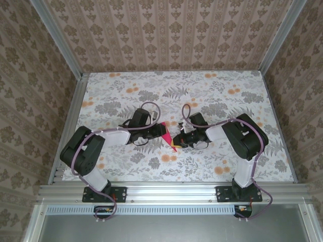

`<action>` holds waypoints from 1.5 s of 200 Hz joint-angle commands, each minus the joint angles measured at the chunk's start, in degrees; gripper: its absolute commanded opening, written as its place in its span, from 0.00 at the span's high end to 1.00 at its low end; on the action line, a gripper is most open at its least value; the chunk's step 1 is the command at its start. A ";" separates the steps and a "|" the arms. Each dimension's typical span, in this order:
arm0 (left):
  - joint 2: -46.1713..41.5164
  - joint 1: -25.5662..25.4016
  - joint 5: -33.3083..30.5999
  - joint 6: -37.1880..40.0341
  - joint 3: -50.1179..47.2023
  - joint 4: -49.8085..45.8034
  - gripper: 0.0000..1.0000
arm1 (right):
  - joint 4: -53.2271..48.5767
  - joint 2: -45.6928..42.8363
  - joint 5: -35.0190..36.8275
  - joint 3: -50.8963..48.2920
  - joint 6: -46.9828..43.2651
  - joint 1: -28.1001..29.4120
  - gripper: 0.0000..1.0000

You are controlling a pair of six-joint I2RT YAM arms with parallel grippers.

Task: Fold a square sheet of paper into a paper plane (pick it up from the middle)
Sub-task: Fold the wing for the fifth time at the center of the table.

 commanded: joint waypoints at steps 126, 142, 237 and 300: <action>6.01 -1.87 -0.46 -0.39 0.83 1.78 0.77 | -4.96 2.97 6.62 -1.39 2.87 -0.59 1.00; 6.46 -1.87 -0.85 -0.27 1.00 1.39 0.77 | -5.32 2.97 6.64 -1.30 2.76 -0.61 1.00; 9.60 -1.76 -2.62 -0.49 3.24 -4.82 0.79 | -6.86 1.46 5.97 -0.37 2.01 -0.59 1.00; 9.89 -1.35 -3.28 -1.57 3.03 -6.60 0.80 | -14.56 -2.95 4.62 1.91 -2.69 -0.59 0.93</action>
